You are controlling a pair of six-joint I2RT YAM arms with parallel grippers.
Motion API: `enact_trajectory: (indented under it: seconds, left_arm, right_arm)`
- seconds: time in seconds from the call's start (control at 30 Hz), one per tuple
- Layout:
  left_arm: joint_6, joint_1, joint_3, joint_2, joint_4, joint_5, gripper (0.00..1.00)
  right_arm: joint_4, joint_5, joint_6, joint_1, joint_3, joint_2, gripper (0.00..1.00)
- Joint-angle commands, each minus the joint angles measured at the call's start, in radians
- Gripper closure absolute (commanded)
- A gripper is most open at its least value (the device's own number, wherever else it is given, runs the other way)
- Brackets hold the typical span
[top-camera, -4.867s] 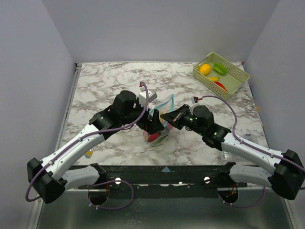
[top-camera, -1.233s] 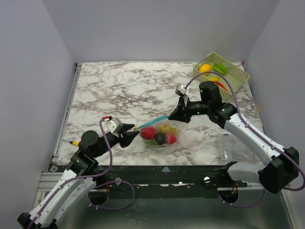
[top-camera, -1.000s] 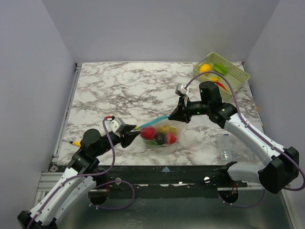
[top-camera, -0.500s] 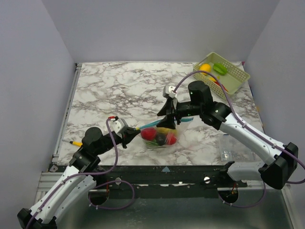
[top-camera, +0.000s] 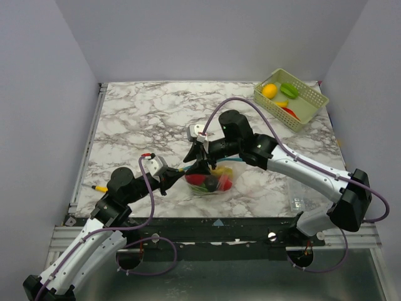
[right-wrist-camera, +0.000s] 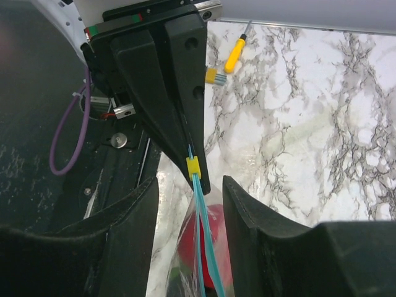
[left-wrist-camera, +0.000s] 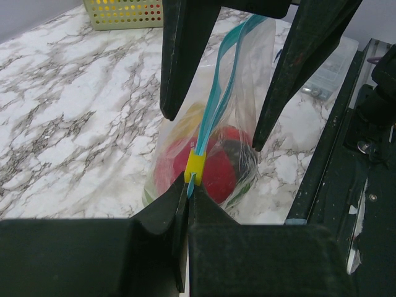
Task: Place the food in the zip-top bag and seal the zipper
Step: Zip the zipper food storage bag at the center of the board.
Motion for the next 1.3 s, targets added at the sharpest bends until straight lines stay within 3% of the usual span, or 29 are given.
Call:
enact_trajectory:
  seconds: [0.0, 0.7, 0.77, 0.87, 1.27]
  left_arm:
    - [-0.004, 0.008, 0.018, -0.005, 0.019, 0.015, 1.0]
    - [-0.009, 0.013, 0.016, -0.015, 0.013, 0.021, 1.0]
    - [-0.012, 0.013, 0.016, -0.015, 0.013, 0.017, 1.0]
    - [-0.023, 0.012, 0.017, -0.018, 0.01, -0.003, 1.0]
    - [-0.028, 0.022, -0.019, -0.095, 0.008, -0.051, 1.0]
  right_arm:
    - [-0.013, -0.006, -0.041, 0.03, 0.05, 0.026, 0.53]
    - [-0.064, 0.03, -0.065, 0.059, 0.094, 0.099, 0.75]
    - [-0.068, 0.038, -0.067, 0.058, 0.097, 0.1, 0.82]
    - [-0.083, 0.061, -0.081, 0.059, 0.1, 0.099, 0.99]
    - [-0.075, 0.2, -0.07, 0.053, -0.033, -0.026, 1.0]
